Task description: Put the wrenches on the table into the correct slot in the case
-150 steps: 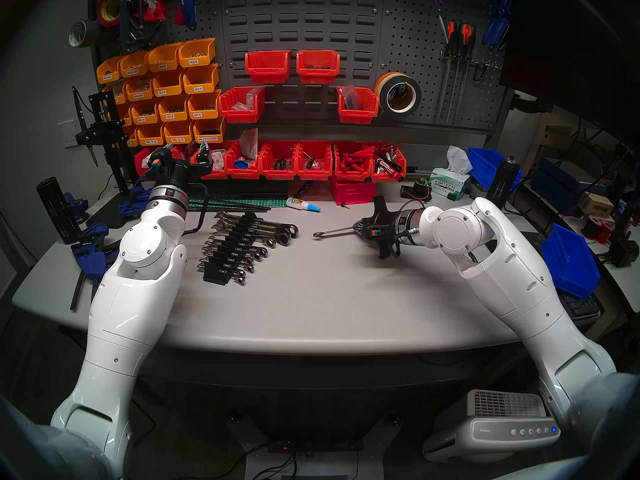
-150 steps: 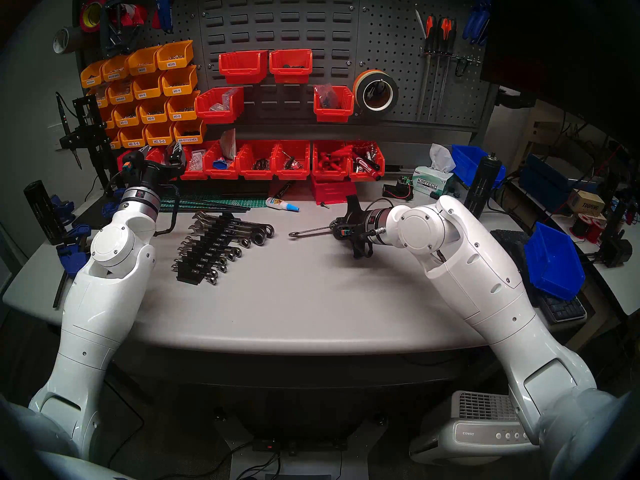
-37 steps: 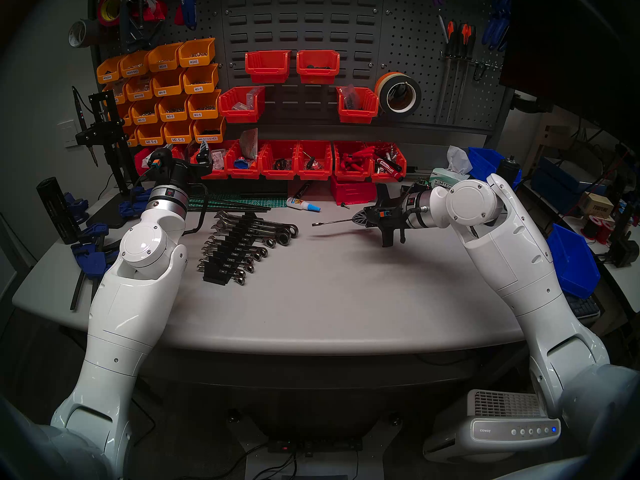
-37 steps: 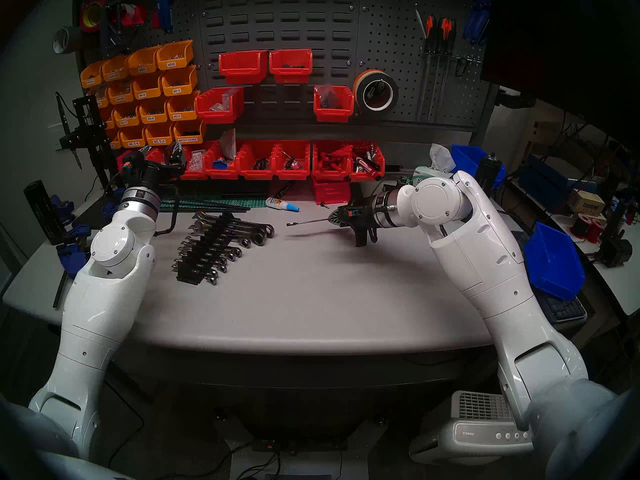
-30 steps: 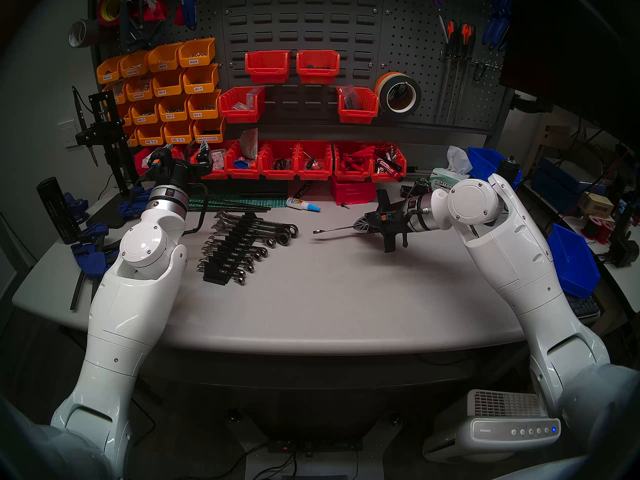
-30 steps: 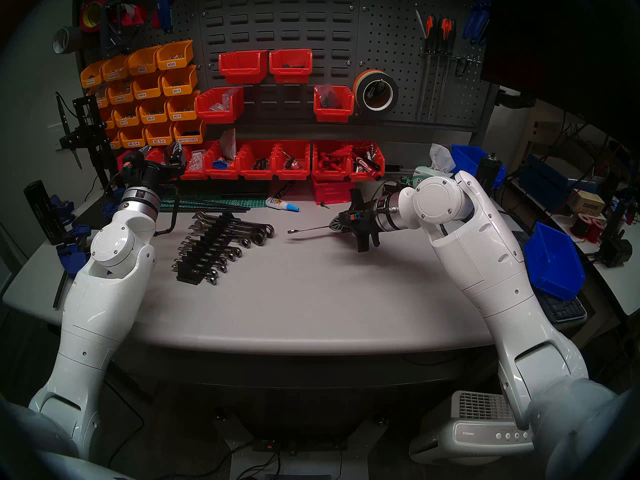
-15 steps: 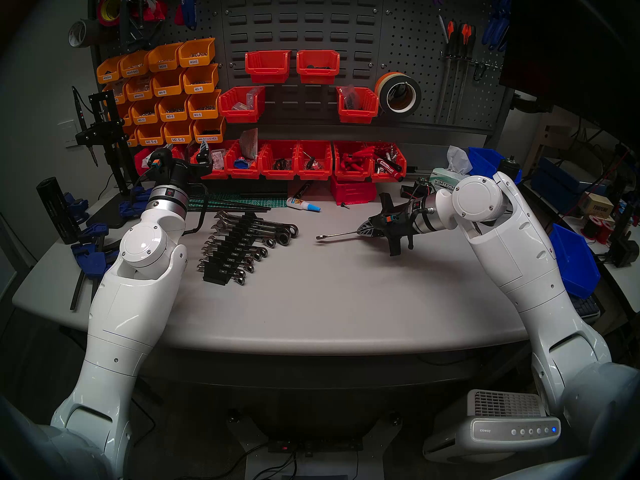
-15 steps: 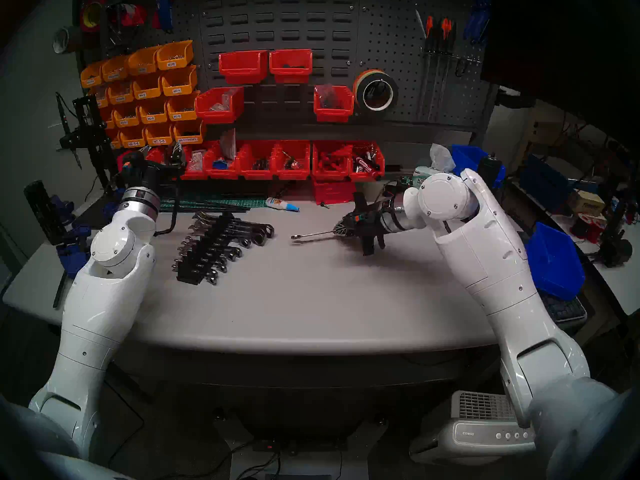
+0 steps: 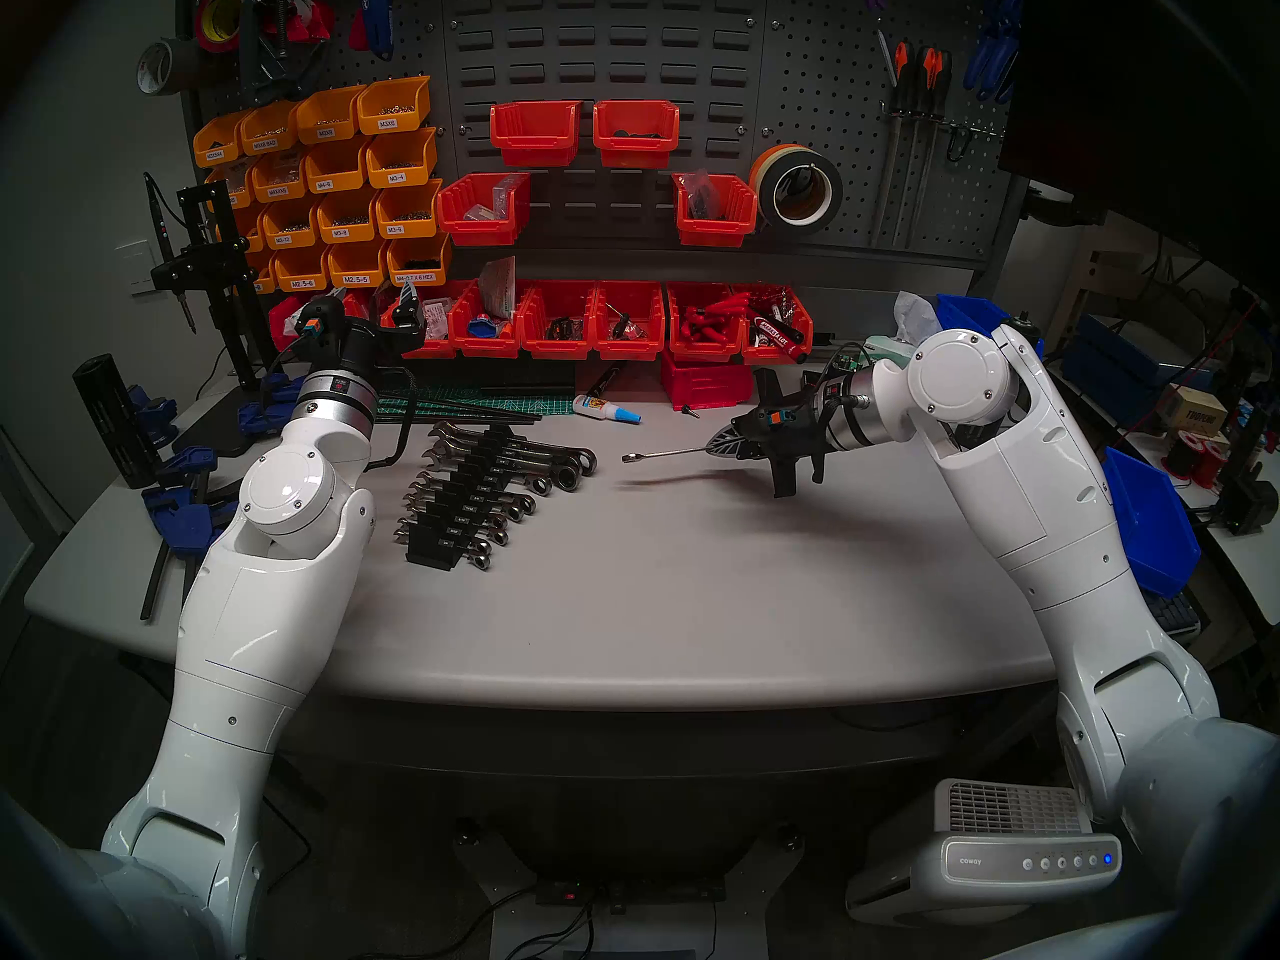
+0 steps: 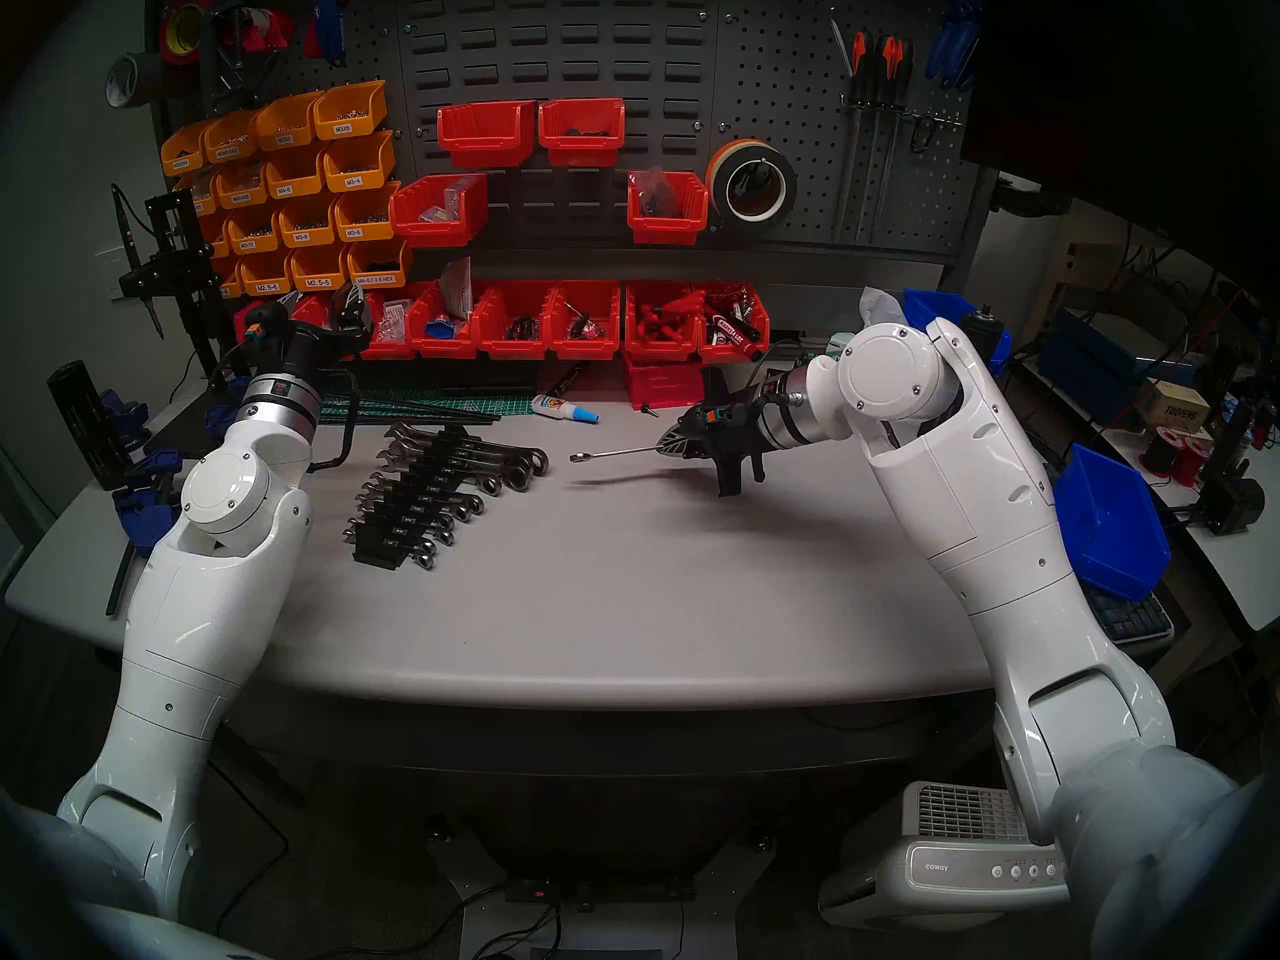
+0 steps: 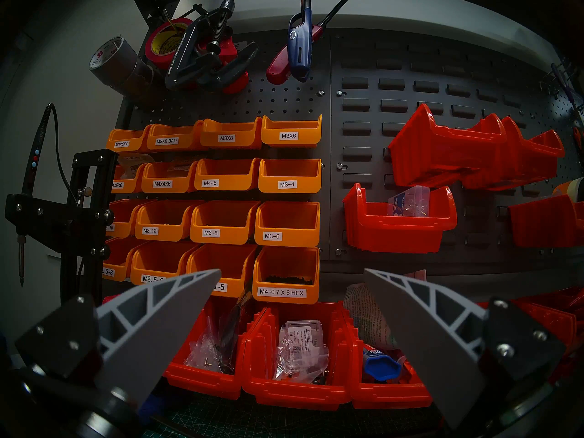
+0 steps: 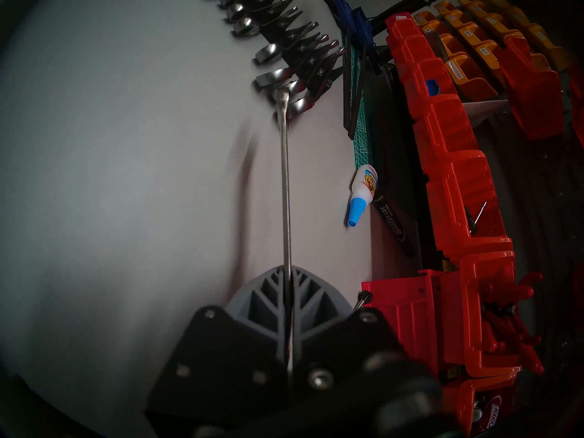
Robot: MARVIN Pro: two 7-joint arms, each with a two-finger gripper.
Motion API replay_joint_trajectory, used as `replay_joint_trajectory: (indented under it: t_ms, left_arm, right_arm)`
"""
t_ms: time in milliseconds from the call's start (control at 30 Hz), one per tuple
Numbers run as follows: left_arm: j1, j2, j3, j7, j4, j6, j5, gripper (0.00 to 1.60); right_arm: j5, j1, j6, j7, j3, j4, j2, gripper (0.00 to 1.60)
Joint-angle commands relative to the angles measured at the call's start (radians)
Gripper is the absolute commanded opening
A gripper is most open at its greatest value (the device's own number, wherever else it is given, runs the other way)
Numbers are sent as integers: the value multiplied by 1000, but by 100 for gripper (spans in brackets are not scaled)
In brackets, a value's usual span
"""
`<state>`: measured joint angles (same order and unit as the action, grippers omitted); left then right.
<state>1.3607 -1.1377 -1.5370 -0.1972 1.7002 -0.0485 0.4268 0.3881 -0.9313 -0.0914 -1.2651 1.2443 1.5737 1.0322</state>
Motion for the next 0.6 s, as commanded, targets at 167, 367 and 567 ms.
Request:
replay_joint_trajectory:
  t_ms: [167, 367, 567]
  left_arm:
    - [-32, 1, -8, 0, 28, -11, 0, 160]
    - [-32, 1, -8, 0, 28, -11, 0, 160]
    - [-32, 1, -8, 0, 28, -12, 0, 160]
  right_arm:
    - [-94, 29, 84, -61, 74, 12, 11, 0]
    - [-137, 21, 163, -71, 117, -7, 32, 0]
    - [-147, 12, 181, -86, 115, -11, 33, 0]
